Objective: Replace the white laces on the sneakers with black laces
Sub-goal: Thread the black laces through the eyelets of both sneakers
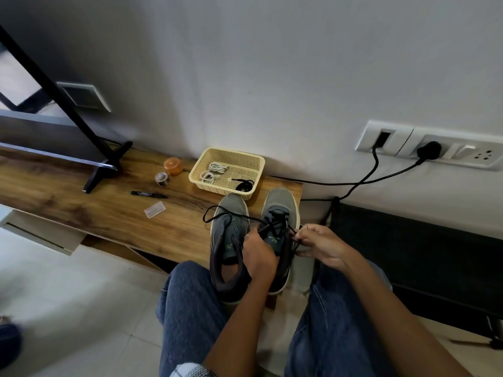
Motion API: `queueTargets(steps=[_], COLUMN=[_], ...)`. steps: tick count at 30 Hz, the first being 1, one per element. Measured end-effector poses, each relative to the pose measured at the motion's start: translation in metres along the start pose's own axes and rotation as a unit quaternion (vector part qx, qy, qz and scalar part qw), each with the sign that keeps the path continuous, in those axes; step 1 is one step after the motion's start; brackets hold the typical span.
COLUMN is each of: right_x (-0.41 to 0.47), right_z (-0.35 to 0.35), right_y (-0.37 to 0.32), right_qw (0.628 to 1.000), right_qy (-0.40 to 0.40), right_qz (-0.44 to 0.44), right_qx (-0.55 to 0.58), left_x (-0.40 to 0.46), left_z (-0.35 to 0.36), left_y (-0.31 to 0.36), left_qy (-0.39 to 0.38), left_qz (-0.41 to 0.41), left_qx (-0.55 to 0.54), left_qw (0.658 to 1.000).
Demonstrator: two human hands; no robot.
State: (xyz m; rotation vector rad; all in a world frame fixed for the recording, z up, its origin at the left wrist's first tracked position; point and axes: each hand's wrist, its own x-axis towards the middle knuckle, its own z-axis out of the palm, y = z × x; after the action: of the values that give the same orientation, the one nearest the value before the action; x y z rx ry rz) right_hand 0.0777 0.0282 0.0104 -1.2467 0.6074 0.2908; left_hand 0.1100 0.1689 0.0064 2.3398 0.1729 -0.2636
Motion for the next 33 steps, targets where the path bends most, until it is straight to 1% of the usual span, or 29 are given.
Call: queueTargets(steps=[5, 9, 16, 20, 22, 23, 25, 27, 28, 30, 32, 33], right_x=[-0.011, -0.013, -0.02, -0.021, -0.021, -0.02, -0.015, -0.011, -0.008, 0.002, 0.014, 0.018], right_z=[-0.003, -0.011, -0.017, -0.018, -0.012, -0.009, -0.003, 0.003, 0.006, 0.011, 0.015, 0.016], right_y=[-0.004, 0.001, 0.007, 0.009, 0.003, 0.0, -0.008, -0.015, -0.017, -0.014, -0.009, -0.007], right_qw=[0.992, 0.988, 0.969, 0.968, 0.976, 0.984, 0.996, 0.994, 0.99, 0.983, 0.974, 0.969], right_qy=[-0.125, -0.145, -0.217, -0.215, -0.187, -0.16, -0.087, -0.025, 0.008, 0.088, 0.168, 0.194], right_qz=[0.002, 0.004, -0.009, -0.01, 0.004, 0.012, 0.022, 0.02, 0.014, -0.013, -0.047, -0.058], right_qx=[0.035, 0.062, 0.121, 0.131, 0.107, 0.081, -0.006, -0.109, -0.142, -0.16, -0.144, -0.141], left_x=[0.002, 0.001, 0.002, 0.003, 0.004, 0.005, 0.005, 0.004, 0.004, 0.005, 0.005, 0.005], left_z=[0.001, 0.0, 0.001, 0.001, 0.002, 0.002, 0.002, 0.002, 0.001, 0.002, 0.002, 0.002], left_y=[0.0, 0.0, 0.0, -0.001, 0.0, 0.0, 0.002, 0.002, 0.002, 0.001, 0.001, 0.001], left_qy=[0.005, 0.005, 0.002, 0.004, 0.003, 0.003, 0.0, -0.003, -0.005, -0.008, -0.013, -0.016], left_qz=[-0.009, -0.017, -0.024, -0.025, -0.024, -0.024, -0.024, -0.02, -0.018, -0.01, -0.002, 0.002], left_qx=[0.0, 0.0, 0.004, 0.003, 0.004, 0.005, 0.002, -0.005, -0.008, -0.016, -0.025, -0.028], left_qw=[1.0, 1.0, 1.0, 1.0, 1.0, 1.0, 1.0, 1.0, 1.0, 1.0, 1.0, 0.999])
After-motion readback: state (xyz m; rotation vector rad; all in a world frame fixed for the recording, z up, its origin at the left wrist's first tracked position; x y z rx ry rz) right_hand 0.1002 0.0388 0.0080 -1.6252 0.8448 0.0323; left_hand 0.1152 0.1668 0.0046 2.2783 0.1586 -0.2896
